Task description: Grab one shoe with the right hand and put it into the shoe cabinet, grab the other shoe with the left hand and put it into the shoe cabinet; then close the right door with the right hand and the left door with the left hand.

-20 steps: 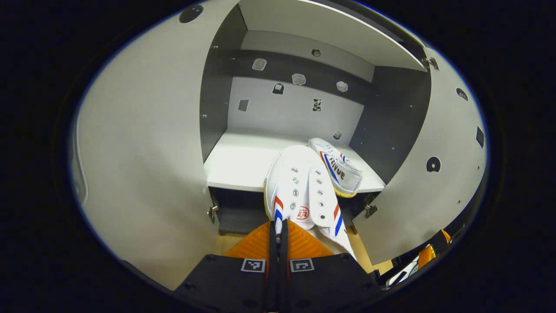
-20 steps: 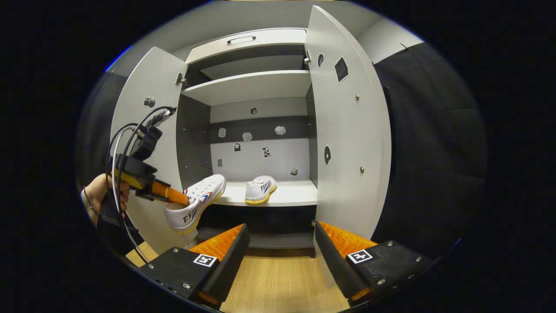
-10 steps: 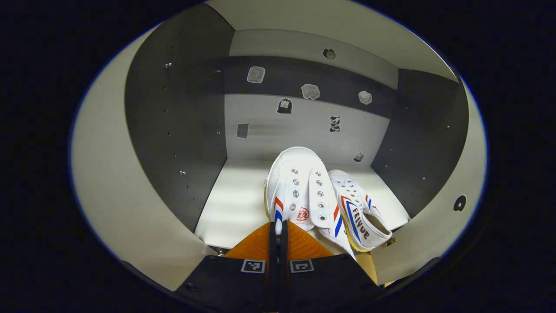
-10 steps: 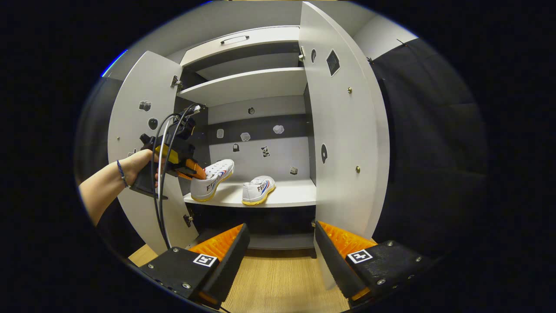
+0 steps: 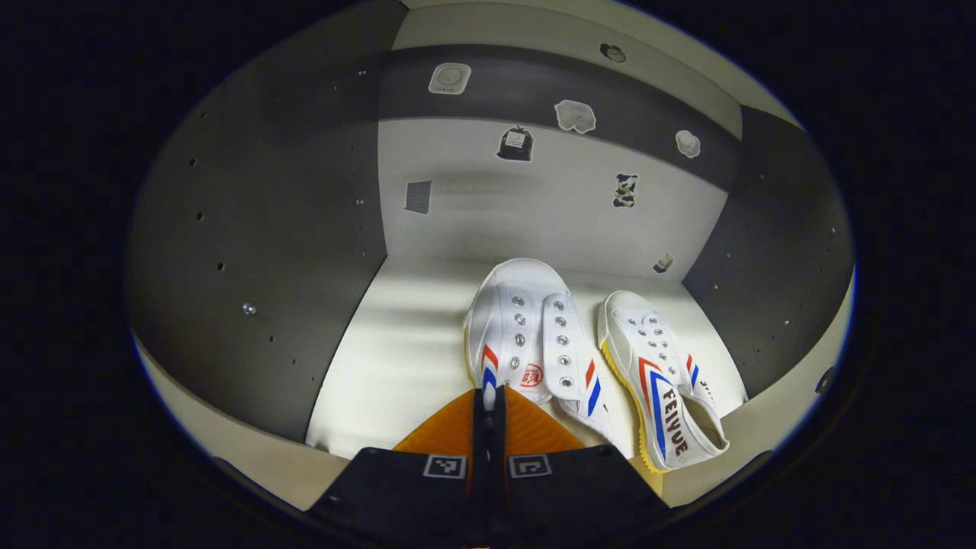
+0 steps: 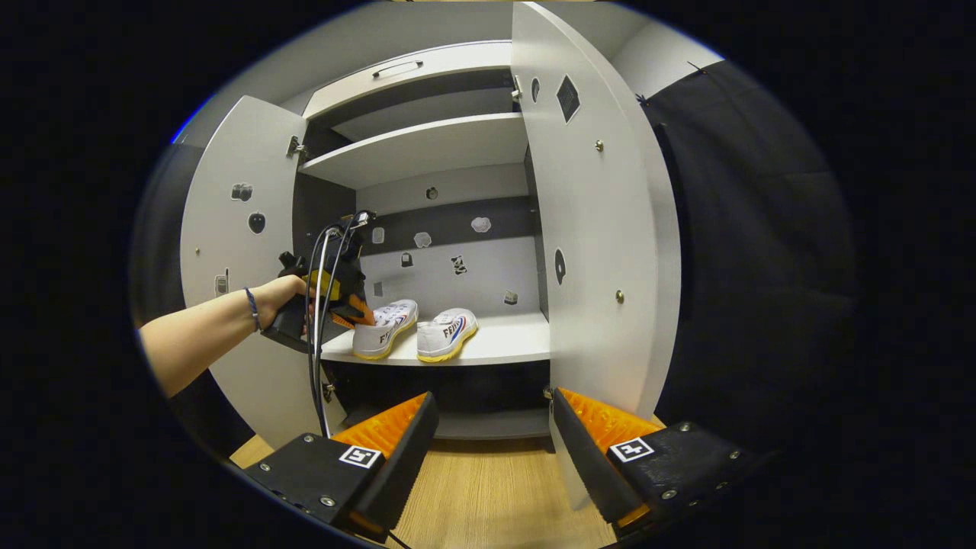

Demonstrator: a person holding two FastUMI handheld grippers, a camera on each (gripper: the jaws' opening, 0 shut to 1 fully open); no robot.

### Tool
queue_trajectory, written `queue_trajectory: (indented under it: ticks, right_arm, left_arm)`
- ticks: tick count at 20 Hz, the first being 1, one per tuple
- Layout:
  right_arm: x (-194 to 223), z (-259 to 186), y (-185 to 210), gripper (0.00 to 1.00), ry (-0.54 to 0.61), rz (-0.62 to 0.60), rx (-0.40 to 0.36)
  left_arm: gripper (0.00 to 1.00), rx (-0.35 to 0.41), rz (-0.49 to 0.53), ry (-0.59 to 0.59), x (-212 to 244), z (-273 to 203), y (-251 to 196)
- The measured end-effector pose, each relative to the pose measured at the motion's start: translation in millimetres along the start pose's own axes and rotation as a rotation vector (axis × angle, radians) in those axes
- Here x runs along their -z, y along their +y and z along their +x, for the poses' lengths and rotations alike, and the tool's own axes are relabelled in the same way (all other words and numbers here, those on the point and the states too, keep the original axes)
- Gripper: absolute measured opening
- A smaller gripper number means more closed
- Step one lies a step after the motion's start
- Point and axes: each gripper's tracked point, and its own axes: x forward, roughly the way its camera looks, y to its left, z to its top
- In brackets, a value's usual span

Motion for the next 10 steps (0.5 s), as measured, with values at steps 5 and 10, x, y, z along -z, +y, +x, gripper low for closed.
queue_trajectory:
  ticks: [5, 10]
  right_arm:
    - [1.1, 1.5, 4.2, 0.93, 0.004, 0.003, -0.003]
    - [-0.5, -2.3, 9.2, 0.93, 0.003, -0.004, -0.001]
  left_arm:
    - [0.08, -0.015, -0.017, 0.02, 7.1, 6.7, 8.0]
    - [0.45, -0.017, 0.017, -0.037, -5.5, -7.3, 7.0]
